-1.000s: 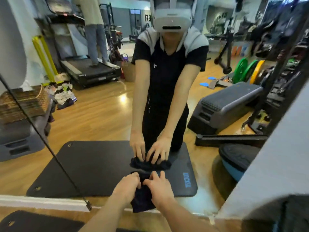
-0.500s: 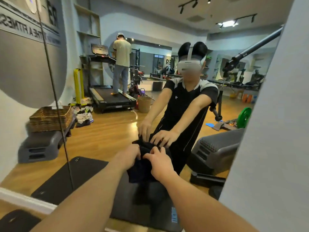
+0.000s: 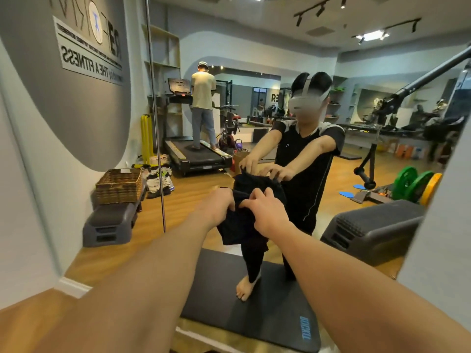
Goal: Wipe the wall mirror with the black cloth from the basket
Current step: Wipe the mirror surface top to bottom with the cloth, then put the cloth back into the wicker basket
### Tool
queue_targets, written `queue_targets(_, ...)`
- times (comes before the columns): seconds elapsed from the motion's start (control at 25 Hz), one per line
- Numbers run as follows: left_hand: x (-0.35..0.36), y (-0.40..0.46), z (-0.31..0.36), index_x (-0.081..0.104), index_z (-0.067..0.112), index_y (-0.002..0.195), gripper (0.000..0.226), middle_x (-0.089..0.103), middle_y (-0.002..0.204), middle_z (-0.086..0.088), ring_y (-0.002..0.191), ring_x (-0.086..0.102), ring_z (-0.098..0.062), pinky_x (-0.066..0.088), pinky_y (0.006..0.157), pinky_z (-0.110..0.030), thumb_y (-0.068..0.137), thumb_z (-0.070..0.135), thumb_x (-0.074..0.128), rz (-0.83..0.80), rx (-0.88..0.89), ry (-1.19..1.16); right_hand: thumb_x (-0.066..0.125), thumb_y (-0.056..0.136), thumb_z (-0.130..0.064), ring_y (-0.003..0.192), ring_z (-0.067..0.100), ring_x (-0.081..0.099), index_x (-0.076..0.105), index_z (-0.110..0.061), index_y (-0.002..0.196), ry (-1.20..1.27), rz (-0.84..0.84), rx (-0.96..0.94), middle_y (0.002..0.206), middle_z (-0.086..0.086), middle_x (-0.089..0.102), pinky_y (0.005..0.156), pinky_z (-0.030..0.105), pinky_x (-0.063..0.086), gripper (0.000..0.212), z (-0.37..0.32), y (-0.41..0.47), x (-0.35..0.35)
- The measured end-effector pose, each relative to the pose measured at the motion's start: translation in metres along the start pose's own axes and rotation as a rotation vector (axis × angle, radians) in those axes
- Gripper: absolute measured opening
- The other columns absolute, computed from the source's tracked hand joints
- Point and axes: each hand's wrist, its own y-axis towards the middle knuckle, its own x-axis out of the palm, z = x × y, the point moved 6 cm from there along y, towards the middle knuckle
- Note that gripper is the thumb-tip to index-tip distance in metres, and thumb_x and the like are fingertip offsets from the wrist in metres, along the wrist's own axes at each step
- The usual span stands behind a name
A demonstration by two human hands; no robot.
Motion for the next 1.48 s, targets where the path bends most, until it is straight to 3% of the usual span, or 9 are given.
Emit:
queue_targets(0.2, -0.148, -0.065, 0.015, 0.077, 0.011, 0.107, 0.028, 0.067, 0.12, -0.009, 0.113, 0.065, -0.031, 0.052, 0.098, -0.043, 0.089, -0.005, 0.063, 0.056, 0.005, -0.007, 0.067, 0.095, -0.012, 0.128, 0.032, 0.039, 0.052, -0.038, 0.146, 0.012, 0.028, -0.018, 0.137, 0.003, 0.044, 0.096, 0.042, 0.052, 0.058, -0.048, -0.03, -0.153)
queue_targets(0.36, -0.285, -0.171, 0.032, 0.078, 0.011, 0.107, 0.027, 0.067, 0.122, -0.009, 0.112, 0.064, -0.03, 0.052, 0.1, -0.043, 0.09, -0.005, 0.065, 0.057, -0.086, -0.018, 0.066, 0.096, -0.013, 0.131, 0.033, 0.038, 0.051, -0.039, 0.148, 0.053, 0.021, -0.131, 0.139, 0.003, 0.045, 0.101, 0.042, 0.05, 0.059, -0.114, -0.082, -0.289)
queue_targets(0.56, -0.395, -0.289, -0.009, 0.077, 0.014, 0.102, 0.028, 0.067, 0.118, -0.008, 0.108, 0.065, -0.03, 0.054, 0.098, -0.046, 0.086, -0.007, 0.067, 0.101, -0.238, -0.01, 0.064, 0.094, -0.007, 0.124, 0.031, 0.038, 0.052, -0.039, 0.146, 0.114, 0.034, -0.273, 0.138, 0.001, 0.044, 0.095, 0.04, 0.052, 0.062, -0.22, -0.11, -0.384)
queue_targets(0.88, -0.495, -0.486, -0.21, 0.074, 0.015, 0.1, 0.028, 0.067, 0.119, -0.01, 0.107, 0.063, -0.033, 0.053, 0.098, -0.046, 0.084, -0.006, 0.063, 0.099, -0.571, 0.017, 0.06, 0.096, -0.006, 0.125, 0.031, 0.038, 0.054, -0.038, 0.144, 0.232, 0.023, -0.583, 0.134, 0.002, 0.046, 0.089, 0.038, 0.046, 0.059, -0.505, -0.092, -0.422)
queue_targets(1.12, -0.574, -0.655, -0.436, 0.074, 0.017, 0.102, 0.033, 0.065, 0.122, -0.01, 0.11, 0.062, -0.035, 0.053, 0.096, -0.047, 0.084, -0.008, 0.061, 0.077, -0.83, 0.126, 0.064, 0.096, -0.006, 0.123, 0.03, 0.041, 0.057, -0.036, 0.142, 0.487, -0.067, -0.777, 0.13, 0.001, 0.048, 0.094, 0.039, 0.05, 0.055, -0.796, -0.052, -0.427)
queue_targets(1.48, -0.58, -0.782, -0.697, 0.079, 0.014, 0.097, 0.034, 0.067, 0.124, -0.006, 0.113, 0.063, -0.03, 0.05, 0.102, -0.043, 0.086, -0.012, 0.059, 0.047, -0.912, 0.102, 0.066, 0.093, 0.002, 0.126, 0.029, 0.04, 0.057, -0.031, 0.145, 0.594, -0.201, -0.86, 0.132, 0.002, 0.049, 0.104, 0.041, 0.05, 0.062, -1.093, 0.012, -0.351)
